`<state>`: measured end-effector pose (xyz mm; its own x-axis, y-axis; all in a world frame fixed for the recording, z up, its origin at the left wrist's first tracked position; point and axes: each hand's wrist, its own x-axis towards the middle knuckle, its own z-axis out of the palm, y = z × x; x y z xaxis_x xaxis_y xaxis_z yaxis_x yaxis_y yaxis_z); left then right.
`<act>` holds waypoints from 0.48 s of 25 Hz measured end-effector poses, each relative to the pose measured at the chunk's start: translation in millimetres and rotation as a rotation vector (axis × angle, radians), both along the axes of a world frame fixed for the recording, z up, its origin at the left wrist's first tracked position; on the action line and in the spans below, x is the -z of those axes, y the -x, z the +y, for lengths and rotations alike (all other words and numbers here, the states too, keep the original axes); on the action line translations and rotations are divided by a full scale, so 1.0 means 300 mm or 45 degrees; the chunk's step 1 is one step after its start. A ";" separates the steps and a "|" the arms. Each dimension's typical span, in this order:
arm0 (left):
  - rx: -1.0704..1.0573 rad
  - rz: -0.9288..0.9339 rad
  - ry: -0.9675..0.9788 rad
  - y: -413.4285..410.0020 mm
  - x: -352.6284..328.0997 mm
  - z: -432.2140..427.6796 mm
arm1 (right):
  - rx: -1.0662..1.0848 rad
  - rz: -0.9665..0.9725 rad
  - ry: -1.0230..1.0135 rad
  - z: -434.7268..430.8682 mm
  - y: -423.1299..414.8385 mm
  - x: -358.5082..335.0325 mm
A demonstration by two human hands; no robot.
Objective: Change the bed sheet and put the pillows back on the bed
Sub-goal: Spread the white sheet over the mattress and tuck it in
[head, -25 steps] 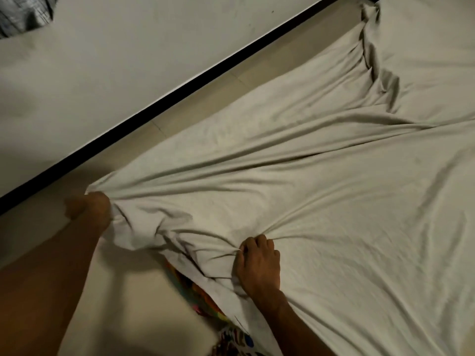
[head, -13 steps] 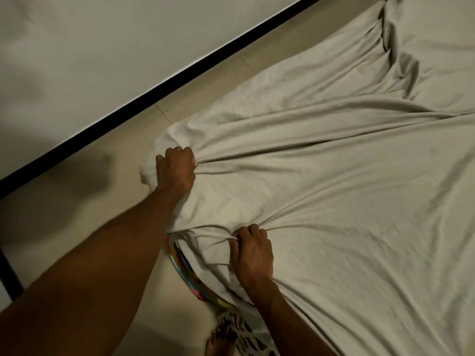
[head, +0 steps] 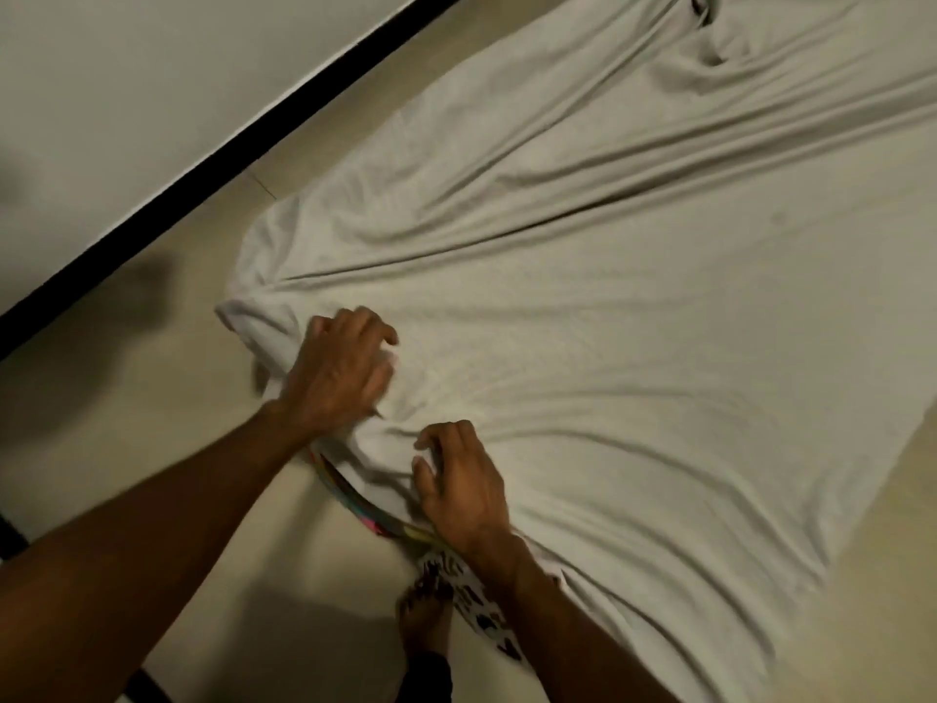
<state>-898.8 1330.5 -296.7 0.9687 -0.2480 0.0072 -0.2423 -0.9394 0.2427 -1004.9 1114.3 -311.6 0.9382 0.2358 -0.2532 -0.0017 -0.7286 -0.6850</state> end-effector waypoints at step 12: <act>0.895 0.315 -0.093 0.592 0.056 -0.743 | 0.041 -0.022 0.563 -0.835 0.607 -0.006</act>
<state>-1076.4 1107.6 -313.6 0.5530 -0.8007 -0.2304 -0.7378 -0.5990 0.3112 -1186.9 863.8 -309.7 0.9483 0.0788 -0.3073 -0.0206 -0.9513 -0.3076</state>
